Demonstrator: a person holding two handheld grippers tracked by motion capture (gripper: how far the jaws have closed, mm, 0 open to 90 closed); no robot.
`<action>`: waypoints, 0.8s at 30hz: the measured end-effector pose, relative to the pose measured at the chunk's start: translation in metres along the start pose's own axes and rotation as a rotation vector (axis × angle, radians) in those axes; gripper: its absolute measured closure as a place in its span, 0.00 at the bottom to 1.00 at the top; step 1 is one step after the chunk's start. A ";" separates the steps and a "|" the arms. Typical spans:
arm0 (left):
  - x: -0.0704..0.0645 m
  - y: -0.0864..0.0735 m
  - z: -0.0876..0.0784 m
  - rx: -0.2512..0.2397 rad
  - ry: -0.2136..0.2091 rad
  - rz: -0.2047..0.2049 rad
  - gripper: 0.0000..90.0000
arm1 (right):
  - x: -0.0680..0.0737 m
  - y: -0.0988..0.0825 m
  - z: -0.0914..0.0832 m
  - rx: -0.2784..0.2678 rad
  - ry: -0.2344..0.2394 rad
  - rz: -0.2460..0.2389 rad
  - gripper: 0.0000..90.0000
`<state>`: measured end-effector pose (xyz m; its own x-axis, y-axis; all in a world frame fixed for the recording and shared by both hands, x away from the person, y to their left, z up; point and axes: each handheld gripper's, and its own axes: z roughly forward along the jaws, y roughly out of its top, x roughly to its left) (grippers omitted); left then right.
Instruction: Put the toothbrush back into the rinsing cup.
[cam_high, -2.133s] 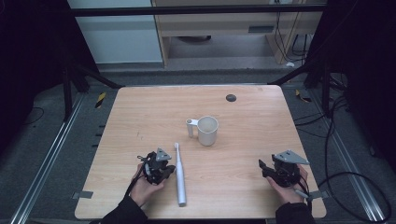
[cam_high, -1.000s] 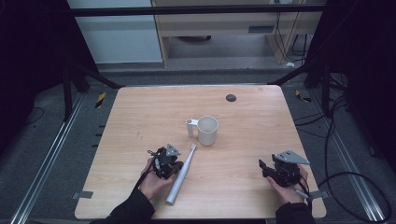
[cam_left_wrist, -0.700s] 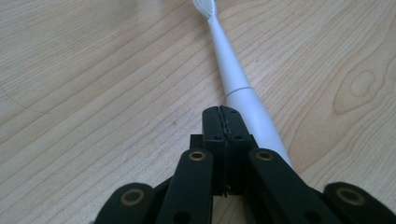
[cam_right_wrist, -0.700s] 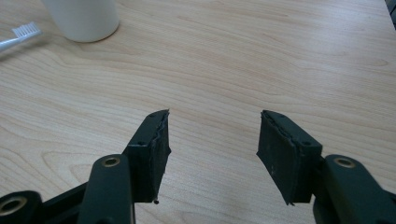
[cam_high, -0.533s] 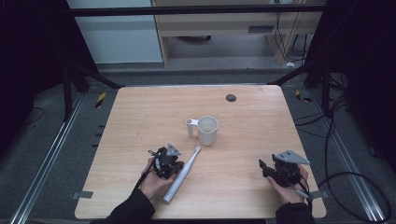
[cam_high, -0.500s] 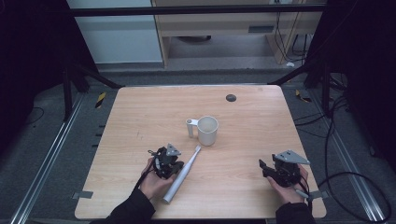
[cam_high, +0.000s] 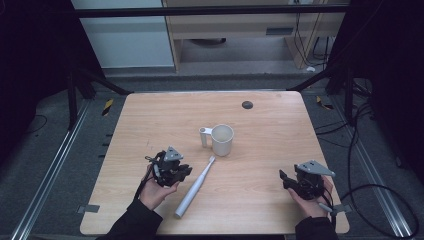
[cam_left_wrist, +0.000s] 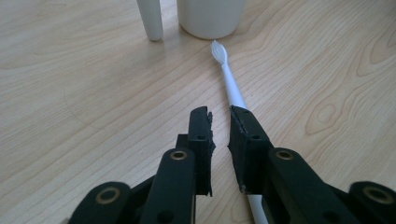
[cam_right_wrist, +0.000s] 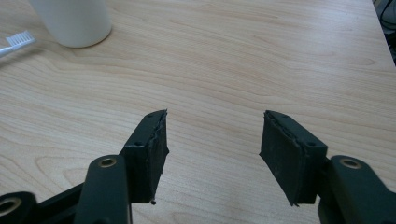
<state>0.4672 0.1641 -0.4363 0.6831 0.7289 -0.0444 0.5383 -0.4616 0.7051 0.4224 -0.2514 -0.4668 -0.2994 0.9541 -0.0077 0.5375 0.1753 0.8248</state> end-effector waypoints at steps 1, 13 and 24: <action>-0.001 0.001 -0.001 0.007 -0.004 -0.003 0.84 | 0.000 0.000 0.000 0.000 -0.002 0.000 0.45; -0.016 0.007 0.002 0.067 -0.039 0.030 0.58 | 0.000 0.000 0.000 0.011 -0.004 -0.001 0.43; -0.026 0.007 0.022 0.182 -0.025 0.062 0.55 | 0.000 0.000 0.002 0.030 0.004 -0.009 0.43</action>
<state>0.4647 0.1309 -0.4460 0.7286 0.6846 -0.0239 0.5738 -0.5909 0.5671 0.4243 -0.2513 -0.4680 -0.3072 0.9515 -0.0132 0.5578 0.1913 0.8076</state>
